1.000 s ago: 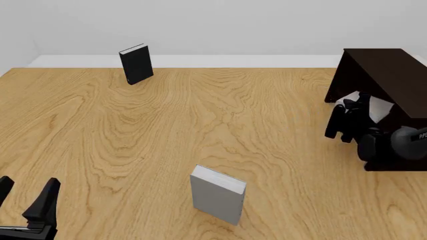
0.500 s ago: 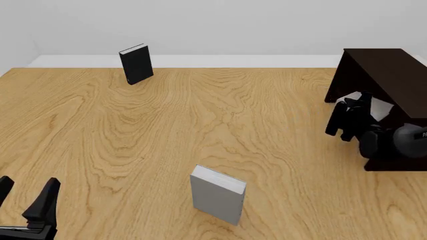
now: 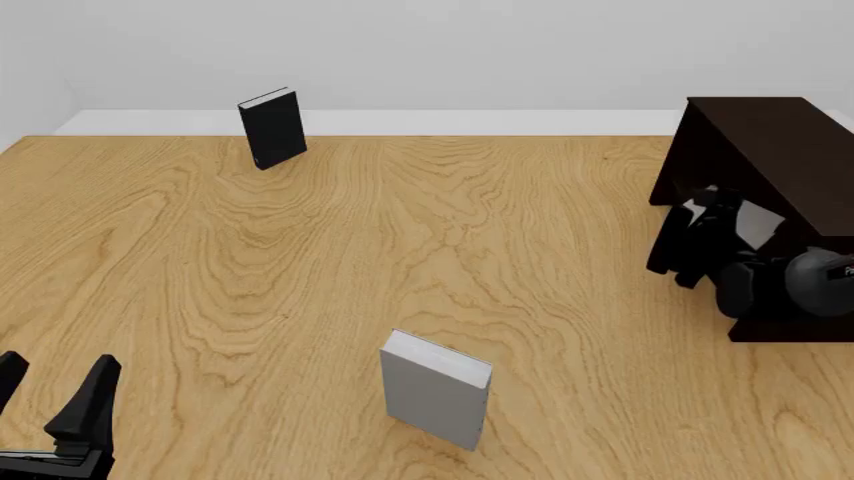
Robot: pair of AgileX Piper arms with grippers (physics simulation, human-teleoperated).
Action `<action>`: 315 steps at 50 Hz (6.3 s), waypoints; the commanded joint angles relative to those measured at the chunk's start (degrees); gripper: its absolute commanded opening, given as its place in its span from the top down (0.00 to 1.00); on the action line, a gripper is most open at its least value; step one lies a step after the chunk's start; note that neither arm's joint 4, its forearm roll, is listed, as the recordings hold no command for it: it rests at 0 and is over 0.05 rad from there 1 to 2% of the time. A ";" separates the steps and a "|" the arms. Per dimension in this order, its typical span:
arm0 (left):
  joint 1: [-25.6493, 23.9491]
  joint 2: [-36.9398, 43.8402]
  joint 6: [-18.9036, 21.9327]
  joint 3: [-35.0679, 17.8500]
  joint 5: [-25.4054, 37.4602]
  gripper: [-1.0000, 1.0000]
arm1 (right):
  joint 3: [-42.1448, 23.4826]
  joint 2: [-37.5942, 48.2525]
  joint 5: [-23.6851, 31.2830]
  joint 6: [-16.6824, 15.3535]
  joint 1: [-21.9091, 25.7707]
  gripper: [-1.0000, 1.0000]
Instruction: Pick up the book on the right and place it on the cabinet shelf.
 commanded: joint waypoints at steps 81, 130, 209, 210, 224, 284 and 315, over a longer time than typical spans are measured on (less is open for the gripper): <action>0.11 -0.24 -0.38 0.00 0.23 0.00 | -4.86 0.83 5.30 3.74 5.08 0.00; 0.19 -0.45 -0.63 0.01 0.49 0.00 | -14.94 4.61 13.51 5.42 3.56 0.00; -0.17 -0.16 -0.19 0.00 -0.07 0.00 | 1.13 -4.22 7.25 4.47 -1.01 0.00; -0.17 -0.20 -0.20 0.00 -0.04 0.00 | 1.24 -4.29 7.19 4.44 -1.04 0.00; -0.19 -0.55 -0.17 -0.01 0.23 0.00 | 1.68 -4.41 6.96 4.59 -2.96 0.00; -0.50 -1.11 -0.05 -0.01 0.56 0.00 | 9.45 -8.23 4.54 4.36 -8.35 0.00; -0.49 -1.17 -0.43 -0.02 0.53 0.00 | 9.46 -10.49 6.23 4.99 -5.38 0.00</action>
